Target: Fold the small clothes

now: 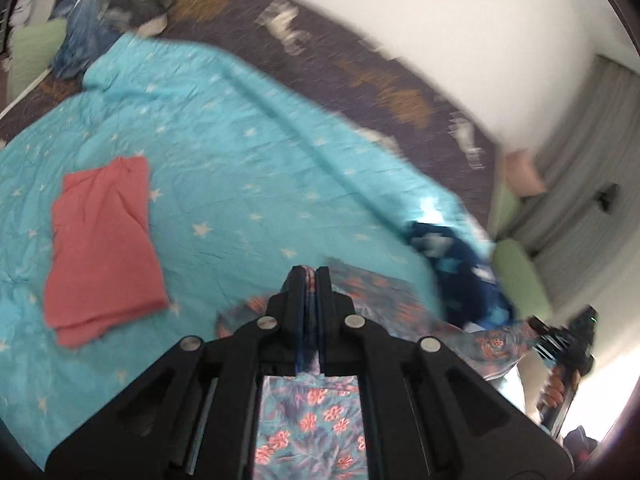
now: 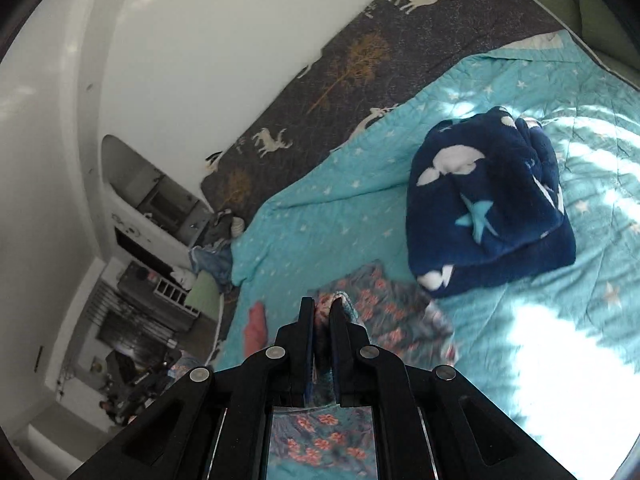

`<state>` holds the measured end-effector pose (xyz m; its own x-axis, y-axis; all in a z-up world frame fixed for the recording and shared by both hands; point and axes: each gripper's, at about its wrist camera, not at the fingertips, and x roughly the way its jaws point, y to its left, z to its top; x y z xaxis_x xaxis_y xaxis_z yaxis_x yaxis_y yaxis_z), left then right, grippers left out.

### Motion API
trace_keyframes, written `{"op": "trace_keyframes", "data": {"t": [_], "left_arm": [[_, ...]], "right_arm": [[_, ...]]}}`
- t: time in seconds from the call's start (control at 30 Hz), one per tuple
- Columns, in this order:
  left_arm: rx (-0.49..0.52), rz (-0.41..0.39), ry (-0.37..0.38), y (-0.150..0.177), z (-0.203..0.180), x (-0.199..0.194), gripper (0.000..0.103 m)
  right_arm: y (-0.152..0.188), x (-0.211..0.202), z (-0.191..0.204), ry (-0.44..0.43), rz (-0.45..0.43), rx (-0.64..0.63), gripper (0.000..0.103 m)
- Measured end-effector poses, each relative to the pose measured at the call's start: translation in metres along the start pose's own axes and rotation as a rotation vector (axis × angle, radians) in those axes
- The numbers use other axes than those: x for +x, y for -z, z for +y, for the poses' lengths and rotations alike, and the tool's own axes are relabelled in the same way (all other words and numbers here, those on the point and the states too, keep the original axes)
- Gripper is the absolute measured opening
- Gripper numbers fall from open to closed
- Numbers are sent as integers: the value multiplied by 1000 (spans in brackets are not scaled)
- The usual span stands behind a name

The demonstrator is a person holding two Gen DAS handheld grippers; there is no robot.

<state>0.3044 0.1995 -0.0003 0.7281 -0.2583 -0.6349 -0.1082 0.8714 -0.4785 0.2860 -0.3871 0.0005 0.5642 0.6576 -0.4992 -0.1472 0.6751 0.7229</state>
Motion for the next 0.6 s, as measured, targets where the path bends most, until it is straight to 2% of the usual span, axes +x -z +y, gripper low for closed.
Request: {"op": "trace_keyframes", "data": {"t": [0.07,0.17,0.23,0.27,0.3,0.33,0.4,0.53,0.6], "left_arm": [[-26,76,-87,-8,11,56,6],[-15,146,-177,-2,21,98,6],[-4,153,-175,3,24,101,6],[-6,150,-170,5,26,96,12],[-8,147,-166,6,28,92,23],[-19,139,-163,8,32,83,29],[-46,122,-149,15,38,62,42],[-51,141,-81,60,42,3,51],[-52,170,-65,94,42,-22,55]], "right_arm": [[-14,40,-23,98,4,23,8],[-17,83,-41,249,5,-10,15],[-12,90,-44,243,9,-21,29],[-10,88,-43,242,8,-32,31],[-7,81,-41,245,7,-51,38],[-4,73,-39,247,7,-61,45],[7,50,-37,256,-5,-65,48],[47,-1,-40,271,23,-31,52],[77,-19,-43,232,77,22,54]]}}
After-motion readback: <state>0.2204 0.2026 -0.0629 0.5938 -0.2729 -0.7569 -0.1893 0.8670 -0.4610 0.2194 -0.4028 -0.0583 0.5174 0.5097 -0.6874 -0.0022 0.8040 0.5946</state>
